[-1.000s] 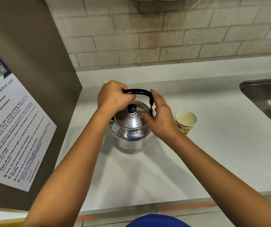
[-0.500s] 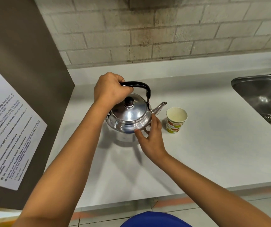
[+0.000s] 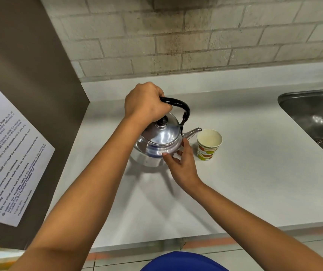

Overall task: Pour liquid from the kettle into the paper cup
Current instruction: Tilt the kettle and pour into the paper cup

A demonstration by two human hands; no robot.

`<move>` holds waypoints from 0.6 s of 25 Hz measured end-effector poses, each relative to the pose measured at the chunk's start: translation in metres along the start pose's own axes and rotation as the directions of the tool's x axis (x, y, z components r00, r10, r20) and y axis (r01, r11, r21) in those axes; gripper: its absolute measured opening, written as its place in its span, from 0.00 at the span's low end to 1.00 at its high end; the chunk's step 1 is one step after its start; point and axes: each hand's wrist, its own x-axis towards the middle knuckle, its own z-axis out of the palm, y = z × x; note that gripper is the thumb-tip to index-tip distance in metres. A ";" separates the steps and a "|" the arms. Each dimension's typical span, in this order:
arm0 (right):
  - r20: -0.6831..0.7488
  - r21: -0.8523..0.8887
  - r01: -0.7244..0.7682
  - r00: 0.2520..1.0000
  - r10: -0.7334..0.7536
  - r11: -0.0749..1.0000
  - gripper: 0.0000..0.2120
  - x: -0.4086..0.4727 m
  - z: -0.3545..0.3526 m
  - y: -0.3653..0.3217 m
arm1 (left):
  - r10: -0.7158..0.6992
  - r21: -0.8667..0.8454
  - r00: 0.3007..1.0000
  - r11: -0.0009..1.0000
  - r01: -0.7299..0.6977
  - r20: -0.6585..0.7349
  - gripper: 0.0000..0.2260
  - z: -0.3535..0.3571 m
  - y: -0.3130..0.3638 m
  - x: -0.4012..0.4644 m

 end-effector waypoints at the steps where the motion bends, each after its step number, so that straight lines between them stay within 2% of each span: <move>1: -0.004 0.005 0.002 1.000 -0.002 1.000 0.32 0.001 0.000 0.000 | 0.009 0.011 1.000 1.000 -0.009 0.006 0.03 0.000 0.003 0.001; 15: -0.081 0.201 -0.002 0.997 0.019 0.980 0.28 0.006 0.000 -0.001 | 0.174 0.222 0.984 0.958 -0.181 0.048 0.02 0.003 0.039 0.012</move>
